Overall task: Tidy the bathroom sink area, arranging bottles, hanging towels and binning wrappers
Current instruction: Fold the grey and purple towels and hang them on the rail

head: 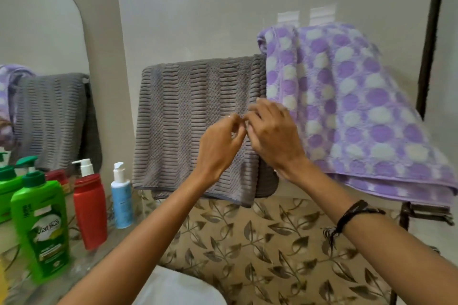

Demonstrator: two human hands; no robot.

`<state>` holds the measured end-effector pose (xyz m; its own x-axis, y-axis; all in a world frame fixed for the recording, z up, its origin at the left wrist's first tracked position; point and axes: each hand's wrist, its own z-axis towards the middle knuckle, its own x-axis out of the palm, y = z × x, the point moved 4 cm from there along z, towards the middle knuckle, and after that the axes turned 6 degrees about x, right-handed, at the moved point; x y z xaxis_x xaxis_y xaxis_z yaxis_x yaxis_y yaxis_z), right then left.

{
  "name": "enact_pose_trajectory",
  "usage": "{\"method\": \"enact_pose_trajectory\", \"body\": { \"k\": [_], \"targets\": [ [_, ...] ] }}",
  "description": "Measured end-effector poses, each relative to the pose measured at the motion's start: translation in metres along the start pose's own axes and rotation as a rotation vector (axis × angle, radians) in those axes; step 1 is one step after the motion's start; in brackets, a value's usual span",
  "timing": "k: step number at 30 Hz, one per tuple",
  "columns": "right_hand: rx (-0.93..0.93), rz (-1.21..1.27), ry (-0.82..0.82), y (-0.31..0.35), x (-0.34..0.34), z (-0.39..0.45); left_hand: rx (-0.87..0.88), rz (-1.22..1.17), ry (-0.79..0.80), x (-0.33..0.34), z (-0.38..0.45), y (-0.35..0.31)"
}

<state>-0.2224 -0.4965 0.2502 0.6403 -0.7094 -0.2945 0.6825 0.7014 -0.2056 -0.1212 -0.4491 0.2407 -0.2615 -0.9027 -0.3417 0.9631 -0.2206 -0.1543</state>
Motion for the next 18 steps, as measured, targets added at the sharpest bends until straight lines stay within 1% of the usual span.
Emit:
{"method": "enact_pose_trajectory", "body": {
  "k": [2, 6, 9, 11, 13, 15, 18],
  "targets": [
    [0.054, -0.019, -0.055, -0.018, -0.016, 0.009, 0.056, -0.009, -0.042, 0.001, 0.017, -0.028],
    [0.194, -0.083, -0.006, -0.061, -0.042, 0.024, 0.109, 0.007, -0.057, 0.014, 0.054, -0.074],
    [0.335, -0.114, 0.0, -0.105, -0.062, 0.029, 0.057, -0.031, -0.058, 0.023, 0.082, -0.092],
    [0.449, -0.125, 0.068, -0.137, -0.069, 0.027, -0.009, -0.059, -0.068, 0.028, 0.097, -0.098],
    [0.563, -0.022, 0.16, -0.164, -0.07, 0.022, -0.063, -0.078, -0.07, 0.035, 0.109, -0.104],
    [0.665, 0.198, 0.211, -0.181, -0.065, 0.018, -0.102, -0.077, -0.091, 0.041, 0.116, -0.111],
    [0.701, 0.469, 0.217, -0.187, -0.053, 0.011, -0.149, -0.065, -0.138, 0.051, 0.12, -0.125]
  ]
}}
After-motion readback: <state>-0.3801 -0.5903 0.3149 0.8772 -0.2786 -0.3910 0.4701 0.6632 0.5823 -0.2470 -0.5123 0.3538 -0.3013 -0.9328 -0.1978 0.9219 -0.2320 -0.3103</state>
